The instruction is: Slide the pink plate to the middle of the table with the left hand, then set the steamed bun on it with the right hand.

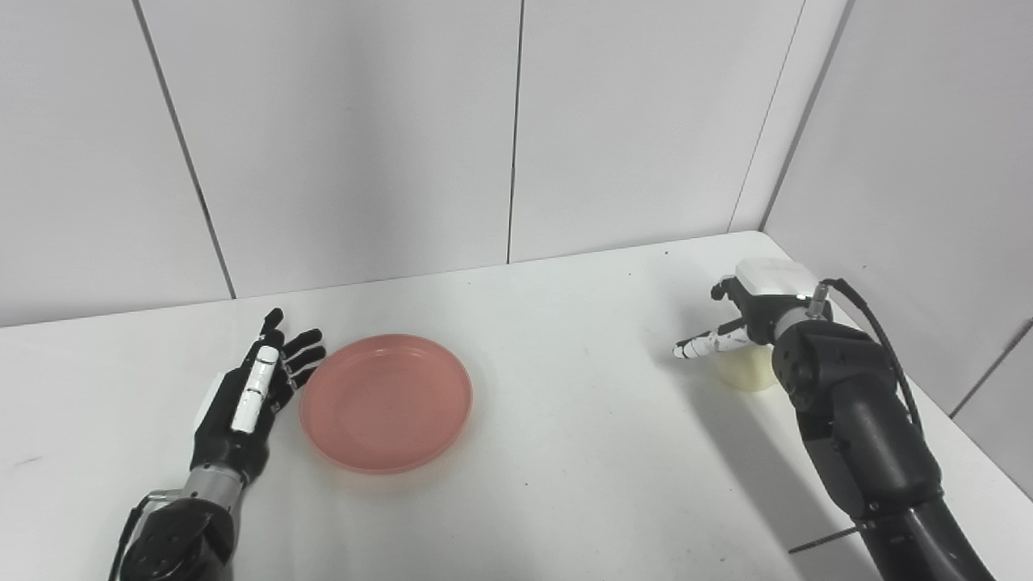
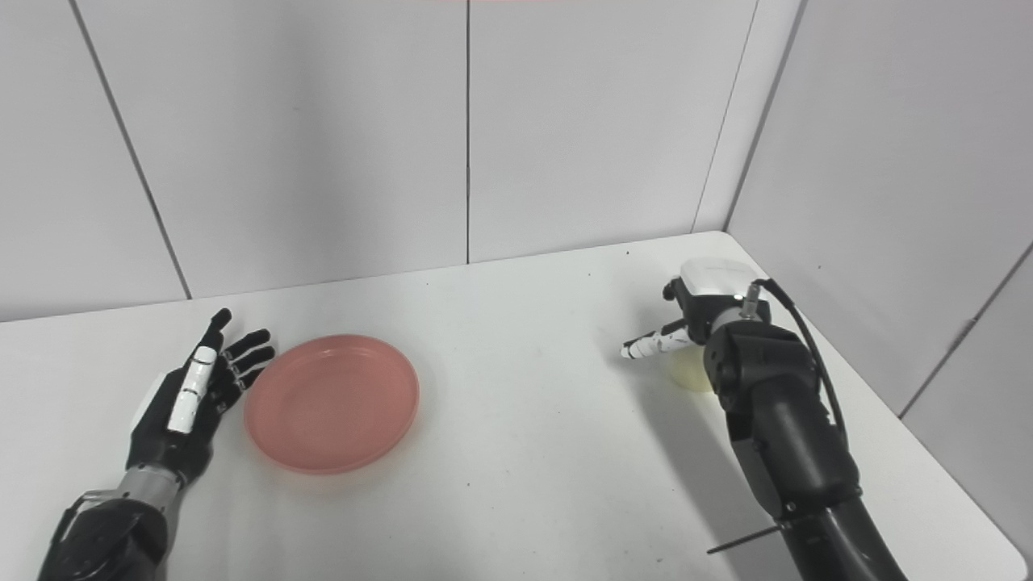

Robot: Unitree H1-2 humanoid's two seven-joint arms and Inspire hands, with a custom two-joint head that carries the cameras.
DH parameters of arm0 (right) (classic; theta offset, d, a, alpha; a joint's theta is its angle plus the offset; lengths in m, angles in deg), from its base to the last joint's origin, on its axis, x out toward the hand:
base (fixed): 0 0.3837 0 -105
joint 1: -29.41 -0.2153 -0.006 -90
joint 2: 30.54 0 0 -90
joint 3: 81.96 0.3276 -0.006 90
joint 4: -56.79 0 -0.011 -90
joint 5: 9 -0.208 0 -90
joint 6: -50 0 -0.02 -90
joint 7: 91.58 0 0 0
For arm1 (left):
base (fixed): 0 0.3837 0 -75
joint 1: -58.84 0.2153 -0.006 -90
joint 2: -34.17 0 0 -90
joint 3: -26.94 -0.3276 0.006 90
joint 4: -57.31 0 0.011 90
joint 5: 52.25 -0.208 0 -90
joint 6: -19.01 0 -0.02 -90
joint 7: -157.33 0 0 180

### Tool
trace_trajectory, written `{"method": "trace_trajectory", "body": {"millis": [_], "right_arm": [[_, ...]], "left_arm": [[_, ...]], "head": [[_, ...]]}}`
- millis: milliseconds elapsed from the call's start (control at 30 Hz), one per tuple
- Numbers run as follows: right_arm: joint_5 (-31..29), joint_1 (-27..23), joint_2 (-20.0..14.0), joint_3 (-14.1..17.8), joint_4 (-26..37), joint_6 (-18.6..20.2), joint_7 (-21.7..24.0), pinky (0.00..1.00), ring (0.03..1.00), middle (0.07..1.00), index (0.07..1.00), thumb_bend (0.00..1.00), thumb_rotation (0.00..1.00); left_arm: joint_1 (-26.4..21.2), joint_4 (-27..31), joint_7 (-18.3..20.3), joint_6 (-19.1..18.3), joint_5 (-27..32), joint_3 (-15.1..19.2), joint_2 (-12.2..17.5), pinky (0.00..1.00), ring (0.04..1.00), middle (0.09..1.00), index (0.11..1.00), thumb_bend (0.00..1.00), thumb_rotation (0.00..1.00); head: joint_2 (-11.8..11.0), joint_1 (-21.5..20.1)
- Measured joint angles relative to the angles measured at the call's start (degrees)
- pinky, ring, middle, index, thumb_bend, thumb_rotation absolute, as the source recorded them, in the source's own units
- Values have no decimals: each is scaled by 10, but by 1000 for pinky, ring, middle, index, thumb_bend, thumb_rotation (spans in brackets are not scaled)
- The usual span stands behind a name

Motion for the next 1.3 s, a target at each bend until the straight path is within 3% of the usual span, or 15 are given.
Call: {"method": "trace_trajectory", "body": {"millis": [600,967,1300], "right_arm": [[-31,29,-19,-4,-43,1,-32,638,795,841,807,1000,722],[-37,38,-14,-1,-68,1,-46,705,846,881,832,985,689],[-71,38,-10,-2,-103,1,-114,702,852,886,820,974,666]], "left_arm": [[-3,-1,2,-6,-6,-7,2,741,775,811,1000,574,874],[-1,7,2,-19,-5,-8,3,727,757,796,1000,563,879],[-2,9,3,-23,-5,-11,4,714,751,798,1000,582,875]], "head": [[4,-1],[8,1],[10,4]]}}
